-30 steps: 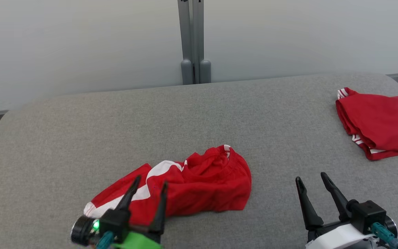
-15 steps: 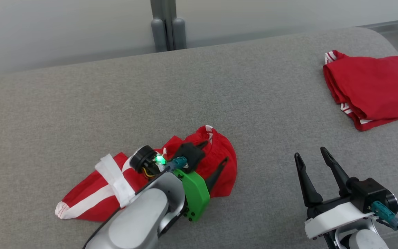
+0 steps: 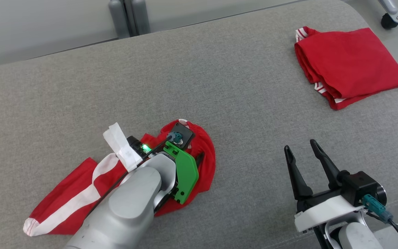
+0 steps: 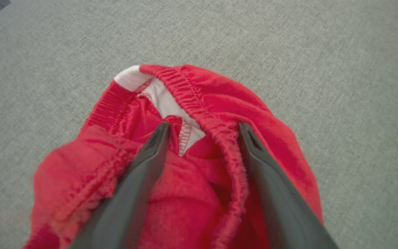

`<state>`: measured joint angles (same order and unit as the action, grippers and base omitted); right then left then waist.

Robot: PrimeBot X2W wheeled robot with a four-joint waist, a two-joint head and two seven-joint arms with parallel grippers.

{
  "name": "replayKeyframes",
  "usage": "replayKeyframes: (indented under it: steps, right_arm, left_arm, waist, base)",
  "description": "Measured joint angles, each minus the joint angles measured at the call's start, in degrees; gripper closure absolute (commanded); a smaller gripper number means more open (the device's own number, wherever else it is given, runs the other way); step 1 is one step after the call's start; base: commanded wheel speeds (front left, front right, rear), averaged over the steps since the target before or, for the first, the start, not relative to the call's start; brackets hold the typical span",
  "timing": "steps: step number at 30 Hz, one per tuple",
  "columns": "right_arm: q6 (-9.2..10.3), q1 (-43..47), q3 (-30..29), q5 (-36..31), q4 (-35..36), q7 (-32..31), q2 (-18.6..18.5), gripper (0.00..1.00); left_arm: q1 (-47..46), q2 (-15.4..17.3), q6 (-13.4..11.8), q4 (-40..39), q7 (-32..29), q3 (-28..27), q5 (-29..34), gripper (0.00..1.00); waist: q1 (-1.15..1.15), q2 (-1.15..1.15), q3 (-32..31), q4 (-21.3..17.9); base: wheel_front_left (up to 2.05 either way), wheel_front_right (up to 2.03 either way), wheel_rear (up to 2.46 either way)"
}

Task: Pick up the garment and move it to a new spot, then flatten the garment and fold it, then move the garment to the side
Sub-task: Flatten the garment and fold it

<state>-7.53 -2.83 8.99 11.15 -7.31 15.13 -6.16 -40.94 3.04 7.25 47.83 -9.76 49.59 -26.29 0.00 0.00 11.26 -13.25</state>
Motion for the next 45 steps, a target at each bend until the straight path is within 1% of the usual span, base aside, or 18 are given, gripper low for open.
replayKeyframes:
  steps: [6, 8, 9, 10, 11, 12, 13, 16, 20, 23, 26, 30, 34, 36, 39, 43, 44, 45]
  right_arm:
    - [0.0, -1.1, 0.4, 0.2, -0.2, 0.0, 0.7, 0.0]
    - [0.0, -1.0, 0.1, 0.2, -0.2, 0.0, 0.9, 0.0]
    - [0.0, -1.0, 0.1, 0.3, -0.2, 0.0, 1.0, 0.0]
    - [0.0, -0.9, -0.1, 0.3, -0.3, 0.0, 1.0, 0.0]
    - [0.0, -0.9, -0.2, 0.3, -0.4, 0.0, 1.1, 0.0]
    - [0.0, -0.8, -0.3, 0.3, -0.4, 0.0, 1.1, 0.0]
    - [0.0, -0.7, -0.4, 0.3, -0.5, 0.0, 1.2, 0.0]
    - [0.0, -0.5, -0.6, 0.3, -0.7, 0.0, 1.3, 0.0]
    - [0.0, 0.0, -0.8, 0.3, -1.0, 0.0, 1.3, 0.0]
    - [0.0, 0.2, -0.8, 0.3, -1.1, 0.0, 1.2, 0.0]
    - [0.0, 0.8, -0.8, 0.3, -1.2, 0.0, 0.9, 0.0]
    - [0.0, 1.7, -1.2, 0.3, -1.2, 0.0, 0.0, 0.0]
    - [0.0, 2.7, -1.9, 0.3, -1.0, 0.0, -0.5, 0.0]
    - [0.0, 2.8, -2.3, 0.4, -0.8, 0.0, -0.6, 0.0]
    - [0.0, 3.0, -2.5, 0.4, -0.6, 0.0, -0.6, 0.0]
    - [0.0, 3.1, -3.0, 0.3, -0.2, 0.0, -0.5, 0.0]
    - [0.0, 3.2, -3.3, 0.3, 0.0, 0.0, -0.5, 0.0]
    - [0.0, 3.2, -3.6, 0.3, 0.2, 0.0, -0.6, 0.0]
  left_arm:
    - [-1.9, -0.1, 0.0, 2.7, 1.4, 0.5, -1.1, 0.0]
    - [-2.3, -0.2, -0.1, 3.0, 3.0, 0.6, -1.4, 0.0]
    - [-2.6, -0.2, -0.1, 3.4, 3.2, 0.6, -1.7, 0.29]
    - [-2.9, -0.2, -0.1, 3.6, 3.4, 0.7, -2.1, 0.5]
    - [-3.0, -0.2, -0.1, 3.7, 4.0, 0.7, -2.4, 0.58]
    - [-3.0, -0.2, -0.2, 3.8, 4.7, 0.8, -2.7, 0.81]
    - [-3.1, -0.2, -0.2, 3.6, 5.7, 0.8, -3.2, 1.0]
    - [-4.0, -0.2, -0.3, 2.4, 8.8, 0.8, -4.7, 1.0]
    - [-7.4, -0.1, -0.3, -1.8, 11.4, 1.3, -7.0, 1.0]
    - [-12.2, -0.2, -0.2, -5.7, 12.6, 1.8, -8.2, 1.0]
    - [-17.9, -0.1, -0.2, -8.1, 13.6, 1.7, -7.1, 1.0]
    - [-23.3, 2.2, -0.2, -10.5, 14.4, 1.3, -4.9, 1.0]
    - [-23.9, 5.2, -0.2, -14.5, 15.0, 0.4, -6.0, 1.0]
    - [-22.2, 6.5, -0.2, -17.4, 15.0, 0.3, -7.2, 1.0]
    - [-15.2, 9.1, -0.1, -22.2, 14.2, 1.5, -9.5, 1.0]
    - [-1.9, 14.1, 0.0, -29.0, 13.3, 4.9, -12.6, 1.0]
    - [1.5, 15.6, -0.3, -30.3, 13.4, 6.1, -12.4, 1.0]
    - [4.2, 17.4, -0.9, -31.1, 13.6, 8.0, -10.7, 1.0]
  waist:
    - [0.0, 0.0, 0.5, -2.4]
    - [0.0, 0.0, 0.7, -3.2]
    - [0.0, 0.0, 0.8, -3.6]
    - [0.0, 0.0, 0.9, -4.0]
    - [0.0, 0.0, 0.9, -4.4]
    - [0.0, 0.0, 1.0, -4.7]
    - [0.0, 0.0, 0.9, -5.1]
    - [0.0, 0.0, 0.6, -5.8]
    - [0.0, 0.0, -0.6, -6.0]
    - [0.0, 0.0, -1.8, -5.8]
    - [0.0, 0.0, -3.0, -5.3]
    - [0.0, 0.0, -4.3, -3.9]
    - [0.0, 0.0, -5.0, -1.6]
    - [0.0, 0.0, -5.2, -0.5]
    - [0.0, 0.0, -5.4, 1.4]
    - [0.0, 0.0, -5.3, 3.6]
    - [0.0, 0.0, -5.2, 4.1]
    - [0.0, 0.0, -5.1, 4.6]
  base:
    - [0.0, 0.0, 0.0]
    - [0.0, 0.0, 0.0]
    - [0.0, 0.0, 0.0]
    - [0.0, 0.0, 0.0]
    - [0.0, 0.0, 0.0]
    - [0.0, 0.0, 0.0]
    - [0.0, 0.0, 0.0]
    - [0.0, 0.0, 0.0]
    - [0.0, 0.0, 0.0]
    - [0.0, 0.0, 0.0]
    - [0.0, 0.0, 0.0]
    - [0.0, 0.0, 0.0]
    - [0.0, 0.0, 0.0]
    - [0.0, 0.0, 0.0]
    - [0.0, 0.0, 0.0]
    - [0.0, 0.0, 0.0]
    - [0.0, 0.0, 0.0]
    - [0.0, 0.0, 0.0]
